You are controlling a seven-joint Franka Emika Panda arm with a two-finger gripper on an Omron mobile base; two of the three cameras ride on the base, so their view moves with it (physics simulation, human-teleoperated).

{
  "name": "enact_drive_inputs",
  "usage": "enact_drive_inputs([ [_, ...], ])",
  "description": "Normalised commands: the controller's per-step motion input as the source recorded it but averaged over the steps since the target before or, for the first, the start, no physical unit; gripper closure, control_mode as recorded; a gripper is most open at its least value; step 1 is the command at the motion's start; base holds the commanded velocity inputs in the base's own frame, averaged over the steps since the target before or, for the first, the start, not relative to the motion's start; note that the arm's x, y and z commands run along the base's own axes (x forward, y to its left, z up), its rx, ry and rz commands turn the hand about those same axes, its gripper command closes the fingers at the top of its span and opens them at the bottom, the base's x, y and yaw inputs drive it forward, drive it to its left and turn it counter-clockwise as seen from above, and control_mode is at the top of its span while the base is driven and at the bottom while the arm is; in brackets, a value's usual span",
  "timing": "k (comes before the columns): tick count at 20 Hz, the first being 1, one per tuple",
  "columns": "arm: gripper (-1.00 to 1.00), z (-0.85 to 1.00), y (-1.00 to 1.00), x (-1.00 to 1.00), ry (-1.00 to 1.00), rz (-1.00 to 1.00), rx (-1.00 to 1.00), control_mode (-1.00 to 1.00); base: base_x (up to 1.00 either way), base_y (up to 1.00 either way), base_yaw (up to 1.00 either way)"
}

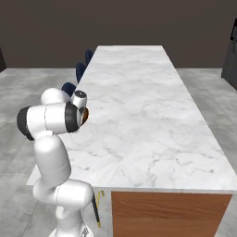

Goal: Pick up the bowls from the cabinet and place each bowl in front of a stool on the dining counter.

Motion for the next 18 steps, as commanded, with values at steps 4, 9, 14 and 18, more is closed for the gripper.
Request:
enact_drive_inputs([
  [4, -1.0, 0.46, -0.06, 0.02, -0.03, 0.03, 0.0, -1.0, 0.0, 0.0, 0.0],
  [9, -1.0, 1.0, 0.0, 0.0, -0.06, 0.0, -0.04, -1.0, 0.0, 0.0, 0.0],
  [14, -1.0, 0.98, 0.0, -0.09, -0.01, 0.0, -0.05, -1.0, 0.0, 0.0, 0.0],
  [18, -1.0, 0.81, -0.36, -0.71, -0.02, 0.04, -0.07, -1.0, 0.0, 0.0, 0.0],
])
